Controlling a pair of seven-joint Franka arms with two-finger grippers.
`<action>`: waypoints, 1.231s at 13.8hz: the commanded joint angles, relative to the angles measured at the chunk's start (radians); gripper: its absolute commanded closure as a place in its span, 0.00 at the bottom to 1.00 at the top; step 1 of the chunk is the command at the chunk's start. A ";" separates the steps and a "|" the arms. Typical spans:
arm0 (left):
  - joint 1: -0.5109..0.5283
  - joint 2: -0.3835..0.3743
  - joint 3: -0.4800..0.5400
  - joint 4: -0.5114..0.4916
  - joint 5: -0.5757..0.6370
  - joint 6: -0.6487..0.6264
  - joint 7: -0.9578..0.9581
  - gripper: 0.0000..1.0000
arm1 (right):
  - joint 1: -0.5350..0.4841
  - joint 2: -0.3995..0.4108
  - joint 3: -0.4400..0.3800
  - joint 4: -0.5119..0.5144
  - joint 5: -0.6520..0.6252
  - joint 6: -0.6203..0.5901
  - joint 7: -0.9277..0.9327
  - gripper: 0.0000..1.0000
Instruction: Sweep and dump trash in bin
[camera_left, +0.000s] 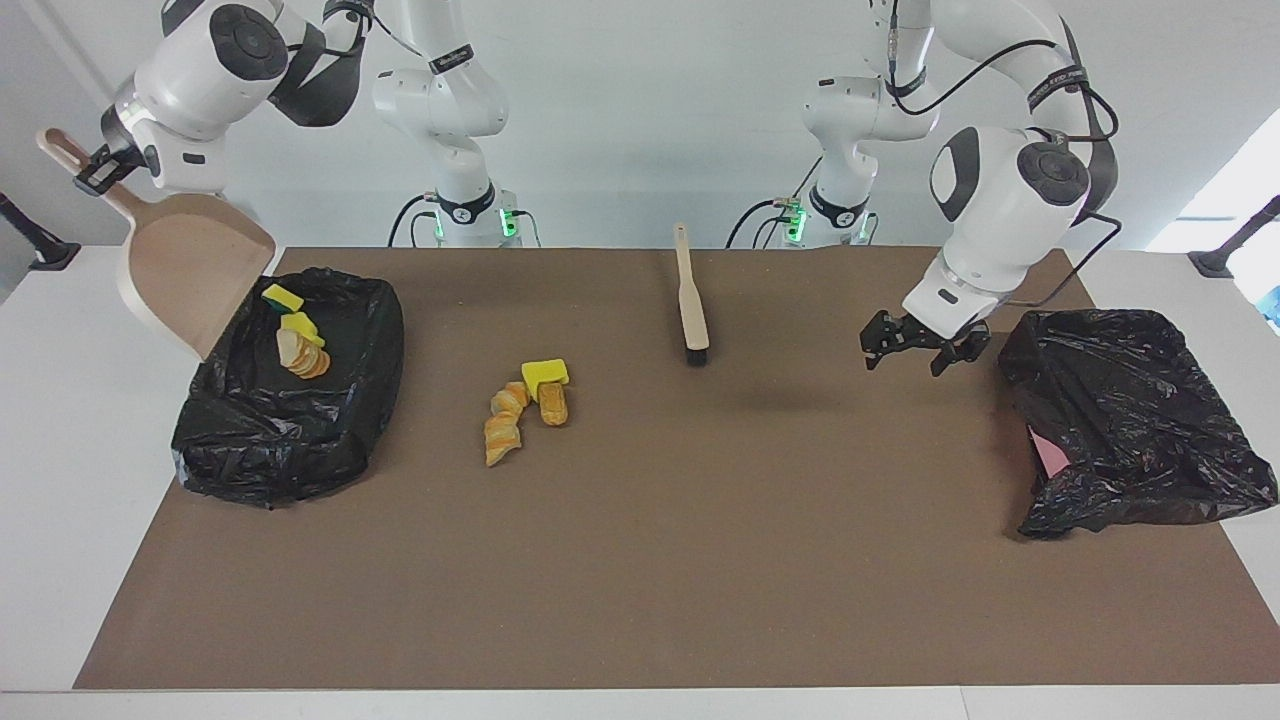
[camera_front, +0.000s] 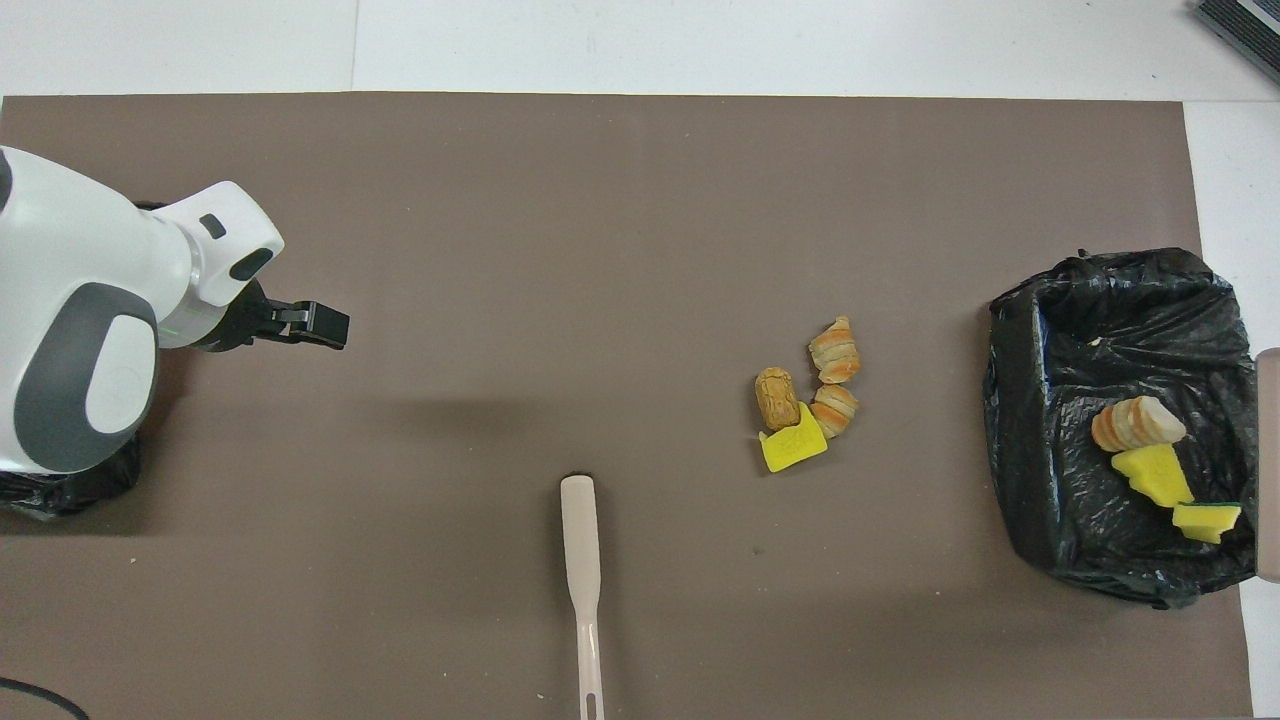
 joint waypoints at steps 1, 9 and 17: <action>0.059 0.002 -0.008 0.014 0.019 -0.007 0.002 0.00 | 0.007 -0.015 0.044 0.034 0.154 -0.063 0.081 1.00; 0.107 0.003 -0.008 0.014 0.019 -0.007 0.002 0.00 | 0.015 0.003 0.311 0.117 0.714 -0.180 0.815 1.00; 0.107 0.003 -0.008 0.014 0.019 -0.007 0.002 0.00 | 0.389 0.527 0.358 0.483 0.845 -0.078 1.842 1.00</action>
